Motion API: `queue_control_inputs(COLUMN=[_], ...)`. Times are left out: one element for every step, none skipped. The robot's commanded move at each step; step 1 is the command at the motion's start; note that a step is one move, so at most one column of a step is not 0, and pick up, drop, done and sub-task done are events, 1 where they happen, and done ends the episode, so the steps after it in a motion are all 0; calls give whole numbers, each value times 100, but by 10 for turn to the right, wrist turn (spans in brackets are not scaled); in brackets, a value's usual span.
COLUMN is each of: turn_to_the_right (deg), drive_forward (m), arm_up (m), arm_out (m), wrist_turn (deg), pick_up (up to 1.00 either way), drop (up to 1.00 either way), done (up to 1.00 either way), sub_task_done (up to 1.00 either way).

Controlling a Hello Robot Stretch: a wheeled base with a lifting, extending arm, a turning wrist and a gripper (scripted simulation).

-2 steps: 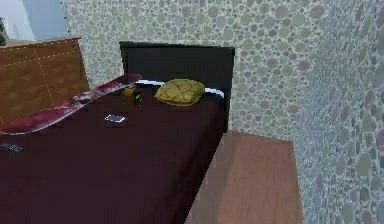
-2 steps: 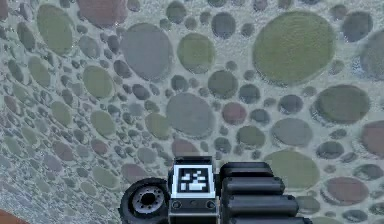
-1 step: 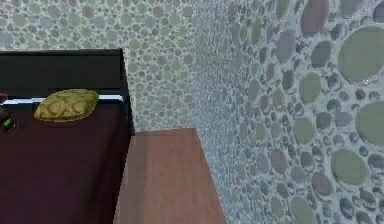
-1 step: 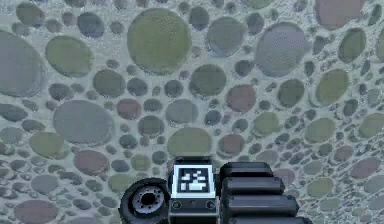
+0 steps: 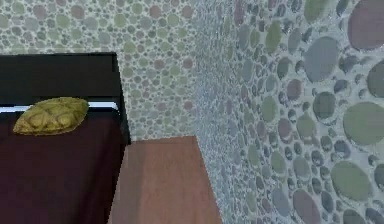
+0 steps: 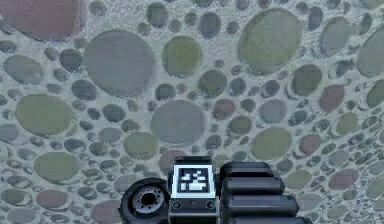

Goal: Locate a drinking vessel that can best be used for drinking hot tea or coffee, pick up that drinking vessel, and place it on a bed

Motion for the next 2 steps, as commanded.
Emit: queue_control_inputs(turn_to_the_right=[-150,0], drive_forward=[0,100], arm_up=[0,0], arm_out=[0,0], wrist_turn=[0,0], pick_up=[0,0], drop=[0,0], done=[0,0], sub_task_done=[0,0])
